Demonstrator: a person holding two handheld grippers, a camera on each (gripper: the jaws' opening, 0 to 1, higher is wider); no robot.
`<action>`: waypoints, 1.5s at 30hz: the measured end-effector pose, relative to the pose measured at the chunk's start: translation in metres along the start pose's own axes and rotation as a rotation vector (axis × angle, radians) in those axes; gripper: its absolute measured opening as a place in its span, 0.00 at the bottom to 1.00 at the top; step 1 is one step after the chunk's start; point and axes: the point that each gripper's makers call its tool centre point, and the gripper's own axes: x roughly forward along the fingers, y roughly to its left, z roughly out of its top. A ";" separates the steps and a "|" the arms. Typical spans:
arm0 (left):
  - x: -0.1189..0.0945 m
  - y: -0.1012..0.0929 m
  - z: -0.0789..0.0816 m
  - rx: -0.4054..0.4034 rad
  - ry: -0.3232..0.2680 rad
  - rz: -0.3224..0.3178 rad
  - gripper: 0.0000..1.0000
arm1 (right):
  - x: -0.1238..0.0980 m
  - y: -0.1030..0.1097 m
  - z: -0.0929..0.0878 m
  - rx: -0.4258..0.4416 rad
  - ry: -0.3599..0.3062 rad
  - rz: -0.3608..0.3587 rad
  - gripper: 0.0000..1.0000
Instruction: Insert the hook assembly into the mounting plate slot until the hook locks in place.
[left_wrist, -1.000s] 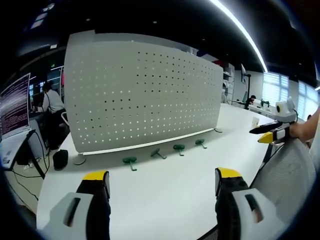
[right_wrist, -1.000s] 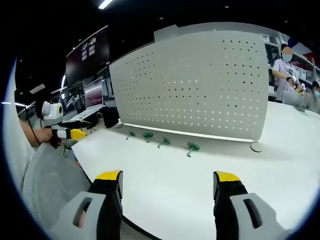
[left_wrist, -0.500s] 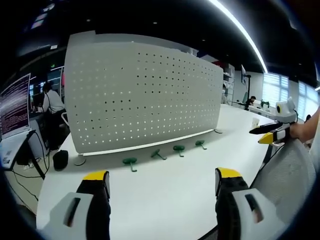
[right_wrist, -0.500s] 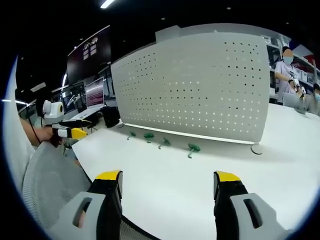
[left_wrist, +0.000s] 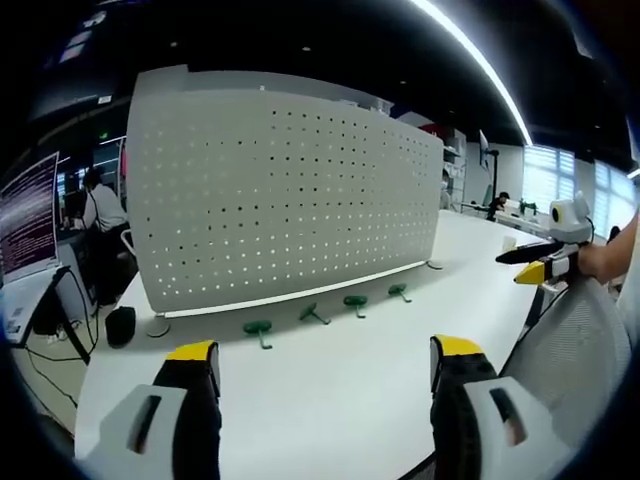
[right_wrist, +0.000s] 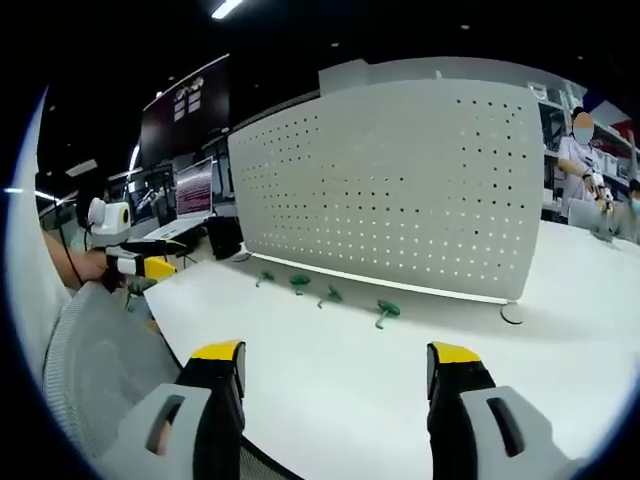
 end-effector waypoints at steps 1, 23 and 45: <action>0.000 0.000 0.000 0.001 0.001 -0.001 0.89 | 0.000 0.000 0.000 -0.002 0.001 0.001 0.72; 0.007 0.003 0.010 0.034 0.013 -0.052 0.88 | 0.012 -0.009 0.022 -0.056 -0.010 0.025 0.68; 0.027 0.018 0.019 0.098 0.047 -0.104 0.87 | 0.017 -0.008 0.021 -0.034 0.012 0.044 0.66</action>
